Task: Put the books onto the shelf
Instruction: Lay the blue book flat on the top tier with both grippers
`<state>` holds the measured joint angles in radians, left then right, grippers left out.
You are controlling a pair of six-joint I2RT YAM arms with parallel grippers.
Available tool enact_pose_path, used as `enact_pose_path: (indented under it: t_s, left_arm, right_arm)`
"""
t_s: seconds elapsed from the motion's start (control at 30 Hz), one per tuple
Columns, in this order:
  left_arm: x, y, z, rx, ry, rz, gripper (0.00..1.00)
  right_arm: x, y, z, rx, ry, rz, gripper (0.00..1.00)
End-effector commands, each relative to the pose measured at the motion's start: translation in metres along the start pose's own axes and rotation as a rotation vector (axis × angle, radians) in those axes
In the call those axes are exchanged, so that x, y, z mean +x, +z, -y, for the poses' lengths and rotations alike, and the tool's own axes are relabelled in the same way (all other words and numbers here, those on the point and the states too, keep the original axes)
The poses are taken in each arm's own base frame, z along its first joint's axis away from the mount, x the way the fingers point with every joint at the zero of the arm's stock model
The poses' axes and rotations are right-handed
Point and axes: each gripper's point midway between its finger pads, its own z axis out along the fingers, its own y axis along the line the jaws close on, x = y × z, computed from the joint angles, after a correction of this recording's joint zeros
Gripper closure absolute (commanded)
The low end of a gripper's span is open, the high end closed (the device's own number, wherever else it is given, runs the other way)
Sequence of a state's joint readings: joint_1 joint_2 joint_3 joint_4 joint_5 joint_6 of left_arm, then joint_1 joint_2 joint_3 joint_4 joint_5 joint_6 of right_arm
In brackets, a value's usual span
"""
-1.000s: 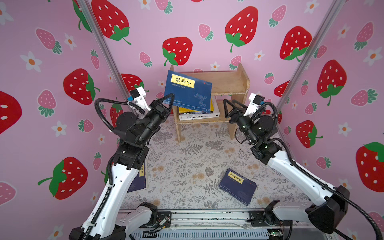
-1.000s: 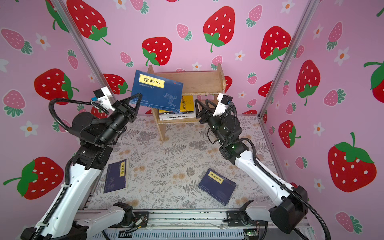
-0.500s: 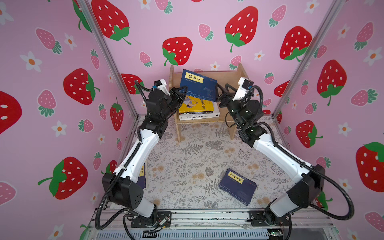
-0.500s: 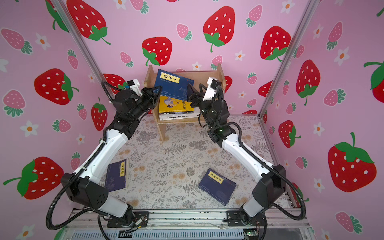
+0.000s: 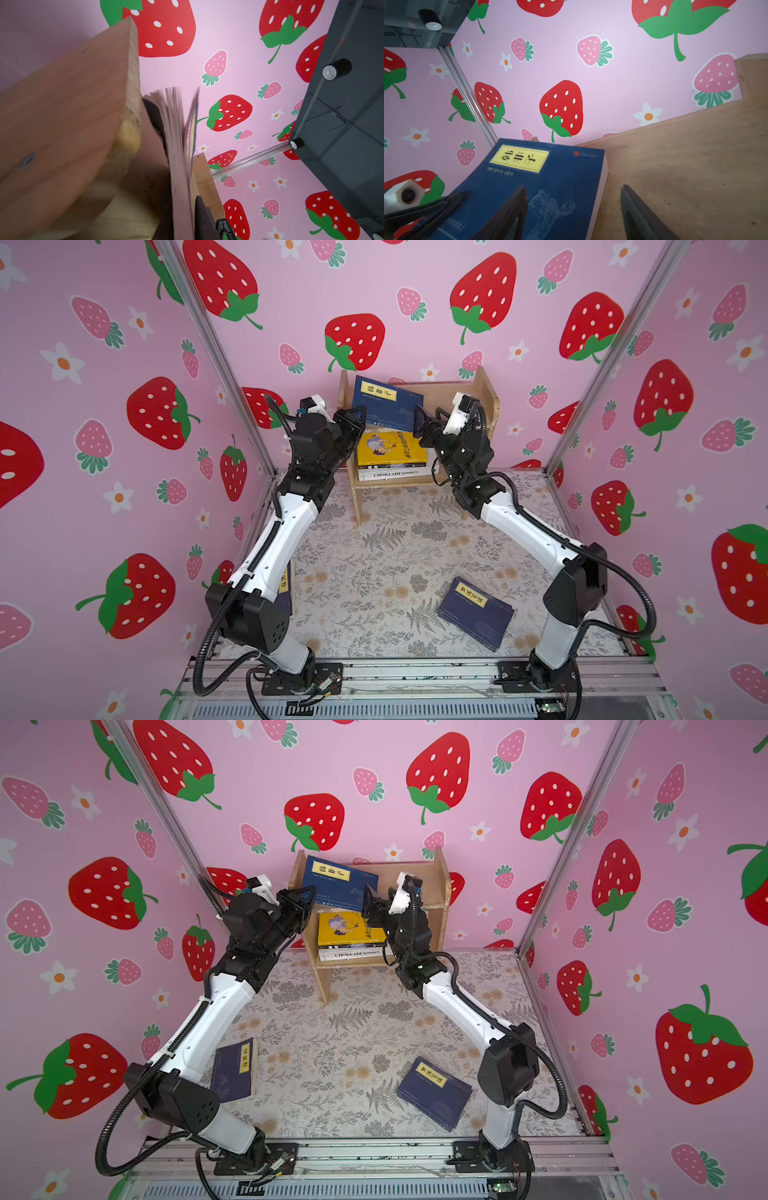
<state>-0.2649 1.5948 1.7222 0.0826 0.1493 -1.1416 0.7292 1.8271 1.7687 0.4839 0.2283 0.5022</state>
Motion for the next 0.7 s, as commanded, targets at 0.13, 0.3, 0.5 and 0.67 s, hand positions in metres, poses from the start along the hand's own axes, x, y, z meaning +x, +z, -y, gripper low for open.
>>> enact_pose_path:
  t_s: [0.13, 0.3, 0.5, 0.67]
  left_arm:
    - [-0.018, -0.008, 0.001, -0.029, 0.017, 0.038, 0.45]
    - [-0.026, -0.024, -0.008, -0.078, 0.048, 0.058, 0.34]
    - [-0.041, -0.047, -0.025, -0.19, 0.14, 0.047, 0.13]
    - [-0.045, -0.064, -0.039, -0.257, 0.284, -0.004, 0.11]
  right_arm:
    - [0.011, 0.01, 0.002, 0.052, 0.019, -0.012, 0.32]
    - [0.02, 0.011, 0.009, 0.081, 0.015, -0.031, 0.33]
    - [0.029, 0.013, 0.013, 0.09, 0.033, -0.045, 0.33]
    - [0.034, 0.016, 0.012, 0.085, 0.044, -0.052, 0.33]
